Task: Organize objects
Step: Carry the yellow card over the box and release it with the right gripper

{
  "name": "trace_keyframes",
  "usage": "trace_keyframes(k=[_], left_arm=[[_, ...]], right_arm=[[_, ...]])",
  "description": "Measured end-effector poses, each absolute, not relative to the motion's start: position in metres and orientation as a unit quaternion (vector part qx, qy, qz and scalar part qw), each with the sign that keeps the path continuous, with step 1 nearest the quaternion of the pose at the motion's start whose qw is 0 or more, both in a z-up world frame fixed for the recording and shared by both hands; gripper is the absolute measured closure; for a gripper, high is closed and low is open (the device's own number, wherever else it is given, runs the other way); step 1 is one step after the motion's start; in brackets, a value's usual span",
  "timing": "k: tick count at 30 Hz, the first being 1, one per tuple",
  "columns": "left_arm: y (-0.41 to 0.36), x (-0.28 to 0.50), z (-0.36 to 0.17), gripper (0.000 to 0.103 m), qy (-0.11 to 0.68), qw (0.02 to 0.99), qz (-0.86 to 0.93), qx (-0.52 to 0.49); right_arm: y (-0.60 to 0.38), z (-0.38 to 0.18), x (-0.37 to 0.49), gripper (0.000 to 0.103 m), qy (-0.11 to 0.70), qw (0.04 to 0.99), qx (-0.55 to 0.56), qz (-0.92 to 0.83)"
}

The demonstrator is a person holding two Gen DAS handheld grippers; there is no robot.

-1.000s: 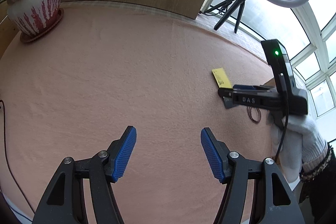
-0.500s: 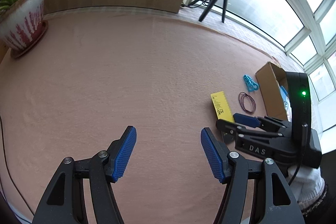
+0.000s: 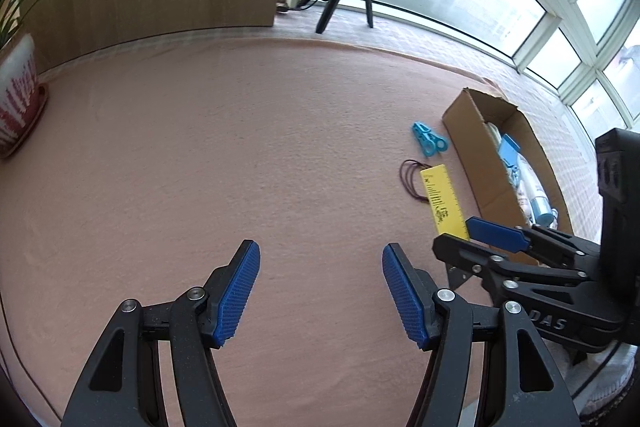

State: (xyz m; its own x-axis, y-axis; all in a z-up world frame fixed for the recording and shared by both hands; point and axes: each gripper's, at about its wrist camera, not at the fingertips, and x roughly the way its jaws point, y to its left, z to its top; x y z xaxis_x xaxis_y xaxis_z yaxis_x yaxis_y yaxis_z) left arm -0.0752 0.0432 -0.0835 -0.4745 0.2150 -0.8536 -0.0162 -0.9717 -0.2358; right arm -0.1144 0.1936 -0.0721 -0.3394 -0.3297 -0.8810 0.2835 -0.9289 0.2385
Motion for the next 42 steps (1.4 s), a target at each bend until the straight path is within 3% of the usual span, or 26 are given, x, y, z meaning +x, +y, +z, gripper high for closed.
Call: trace_keyframes(k=[19,32,42], left_arm=[[0.116,-0.1,-0.087,0.036,-0.078,0.129,0.847,-0.509],[0.153,-0.115,-0.101,0.036,-0.066,0.151,0.837,-0.521],[0.165,-0.131,-0.114,0.036,-0.057,0.141,0.836,-0.527]], right_arm=[[0.294,-0.004,-0.087,0.057,-0.068,0.115,0.479,-0.868],[0.368,-0.013,-0.093,0.057,-0.085,0.032,0.486,-0.869],[0.384,-0.018,-0.103,0.057,-0.083,0.021,0.49,-0.868]])
